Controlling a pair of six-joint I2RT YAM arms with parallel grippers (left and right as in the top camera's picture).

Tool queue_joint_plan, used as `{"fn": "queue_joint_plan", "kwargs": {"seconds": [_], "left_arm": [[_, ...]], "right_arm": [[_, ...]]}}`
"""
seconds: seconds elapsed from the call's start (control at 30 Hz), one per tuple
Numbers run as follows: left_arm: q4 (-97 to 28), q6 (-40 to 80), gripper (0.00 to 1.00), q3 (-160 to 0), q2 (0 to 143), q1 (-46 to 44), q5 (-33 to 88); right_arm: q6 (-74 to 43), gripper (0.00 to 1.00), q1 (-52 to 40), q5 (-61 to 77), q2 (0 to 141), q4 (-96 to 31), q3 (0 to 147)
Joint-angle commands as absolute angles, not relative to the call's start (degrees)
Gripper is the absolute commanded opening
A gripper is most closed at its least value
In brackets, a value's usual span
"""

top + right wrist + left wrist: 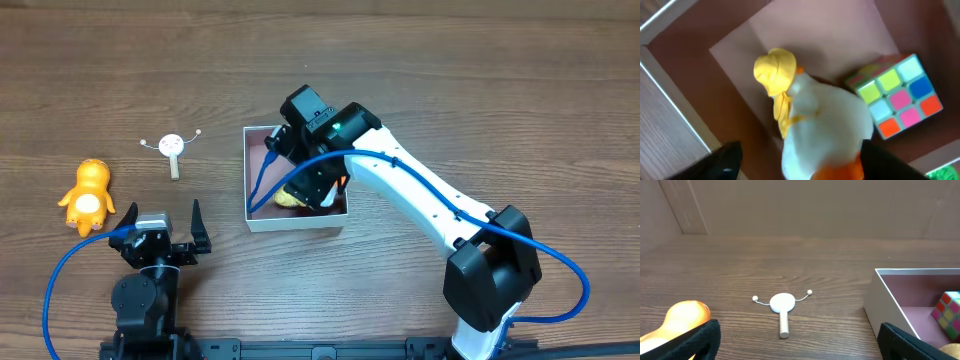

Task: Pack container
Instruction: 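Carry the duck into the box and release it beside the cube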

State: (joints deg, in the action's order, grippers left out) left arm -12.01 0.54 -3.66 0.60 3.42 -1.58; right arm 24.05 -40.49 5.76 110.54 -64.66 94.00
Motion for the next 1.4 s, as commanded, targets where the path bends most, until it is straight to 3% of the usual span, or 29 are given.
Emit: {"fn": "queue_joint_plan", "kwargs": {"seconds": [0.0,0.1,0.4,0.97,1.13,1.27,1.37], "left_arm": [[-11.99,1.3,1.0,-3.57,0.25,3.84,-1.89],[-12.01,1.3,1.0,-3.57,0.25,3.84,-1.89],[-11.99,1.3,1.0,-3.57,0.25,3.84,-1.89],[-12.01,1.28,1.0,-3.57,0.25,3.84,-1.89],[-12.01,1.3,1.0,-3.57,0.25,3.84,-1.89],[-11.99,1.3,1.0,-3.57,0.25,3.84,-1.89],[-11.99,1.3,1.0,-3.57,0.25,3.84,-1.89]], "right_arm": [[24.47,0.52,-40.38,6.0,110.72,-61.36,93.8],[24.43,0.37,-40.36,4.1,110.91,-59.99,93.8],[23.05,0.11,-38.11,2.35,116.77,-59.66,93.8],[17.93,0.12,-35.59,7.05,117.03,-63.29,94.32],[17.91,0.14,-35.59,5.45,117.03,-63.61,103.15],[13.96,0.17,-35.31,-3.38,117.03,-65.76,111.94],[12.14,0.25,-33.63,-9.8,117.01,-68.64,116.66]]}}
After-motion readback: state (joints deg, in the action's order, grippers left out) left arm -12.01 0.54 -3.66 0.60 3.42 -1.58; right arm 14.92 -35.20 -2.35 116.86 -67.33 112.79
